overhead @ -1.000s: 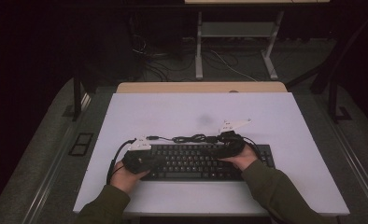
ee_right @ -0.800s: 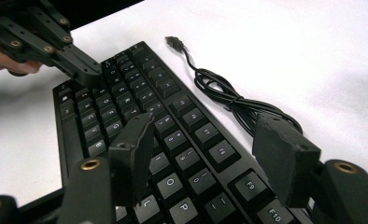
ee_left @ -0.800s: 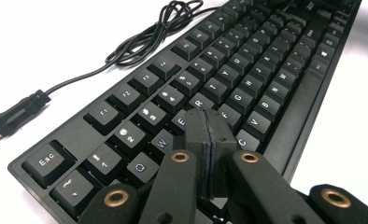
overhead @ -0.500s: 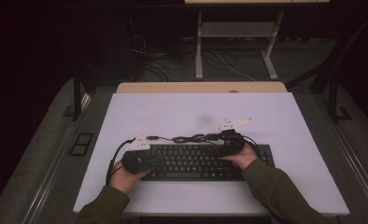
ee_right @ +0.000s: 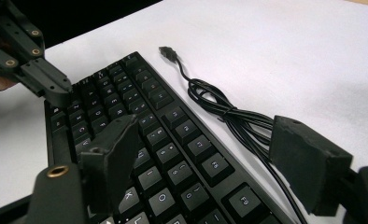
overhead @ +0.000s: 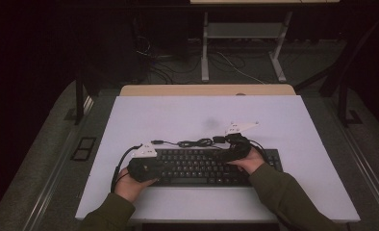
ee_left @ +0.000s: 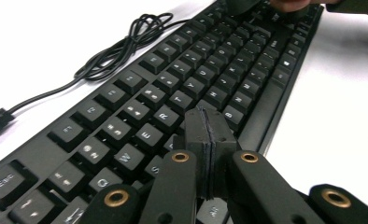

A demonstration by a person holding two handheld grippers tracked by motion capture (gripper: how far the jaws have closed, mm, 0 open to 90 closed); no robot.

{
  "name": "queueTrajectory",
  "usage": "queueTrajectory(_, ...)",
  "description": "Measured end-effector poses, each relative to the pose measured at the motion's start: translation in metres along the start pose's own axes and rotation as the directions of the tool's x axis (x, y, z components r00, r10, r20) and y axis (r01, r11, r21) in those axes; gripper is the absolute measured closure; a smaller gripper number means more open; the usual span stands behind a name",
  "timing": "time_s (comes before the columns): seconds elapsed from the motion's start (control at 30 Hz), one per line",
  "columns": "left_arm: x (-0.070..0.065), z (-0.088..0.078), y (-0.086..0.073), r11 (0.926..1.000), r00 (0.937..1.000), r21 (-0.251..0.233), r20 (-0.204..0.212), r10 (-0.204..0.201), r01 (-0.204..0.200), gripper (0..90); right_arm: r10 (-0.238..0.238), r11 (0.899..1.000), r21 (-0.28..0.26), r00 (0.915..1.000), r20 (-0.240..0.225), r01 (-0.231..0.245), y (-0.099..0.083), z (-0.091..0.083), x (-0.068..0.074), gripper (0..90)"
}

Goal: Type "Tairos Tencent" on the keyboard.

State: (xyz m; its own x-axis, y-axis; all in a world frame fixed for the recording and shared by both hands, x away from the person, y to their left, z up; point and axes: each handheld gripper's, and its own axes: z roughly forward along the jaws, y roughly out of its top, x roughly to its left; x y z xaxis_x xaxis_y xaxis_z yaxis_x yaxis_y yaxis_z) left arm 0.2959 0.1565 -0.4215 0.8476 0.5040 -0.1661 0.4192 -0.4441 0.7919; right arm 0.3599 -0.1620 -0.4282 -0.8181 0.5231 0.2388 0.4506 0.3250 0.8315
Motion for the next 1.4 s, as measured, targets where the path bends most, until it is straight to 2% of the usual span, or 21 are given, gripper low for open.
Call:
queueTrajectory(0.37, -0.009, 0.01, 0.002, 0.9991, 0.9968, 0.027, 0.073, 0.032, -0.034, 88.7, -0.002, 1.0, -0.008, 1.0, 0.008, 0.002, -0.001, -0.001, -0.001, 21.2)
queueTrajectory(0.57, -0.013, 0.016, 0.002, 0.9971, 0.994, 0.05, 0.096, 0.052, -0.057, 88.8, 0.0, 1.0, -0.009, 1.0, 0.007, 0.0, -0.001, -0.001, -0.001, 21.1)
queueTrajectory(0.77, -0.014, 0.02, 0.001, 0.995, 0.9918, 0.072, 0.112, 0.062, -0.07, 88.8, 0.0, 1.0, -0.008, 1.0, 0.008, 0.0, 0.0, -0.001, -0.001, 21.2)
queueTrajectory(1.3, -0.014, 0.027, -0.002, 0.992, 0.991, 0.103, 0.118, 0.062, -0.074, 88.9, -0.005, 1.0, -0.007, 1.0, 0.006, 0.005, 0.0, -0.001, -0.001, 21.2)
queueTrajectory(1.37, -0.014, 0.028, -0.003, 0.9895, 0.9911, 0.117, 0.112, 0.072, -0.085, 88.9, -0.006, 1.0, -0.006, 1.0, 0.006, 0.006, 0.0, -0.001, -0.001, 21.2)
queueTrajectory(1.4, -0.014, 0.029, -0.003, 0.9908, 0.9911, 0.11, 0.115, 0.066, -0.079, 88.9, -0.007, 1.0, -0.006, 1.0, 0.007, 0.007, 0.0, -0.001, -0.001, 21.2)
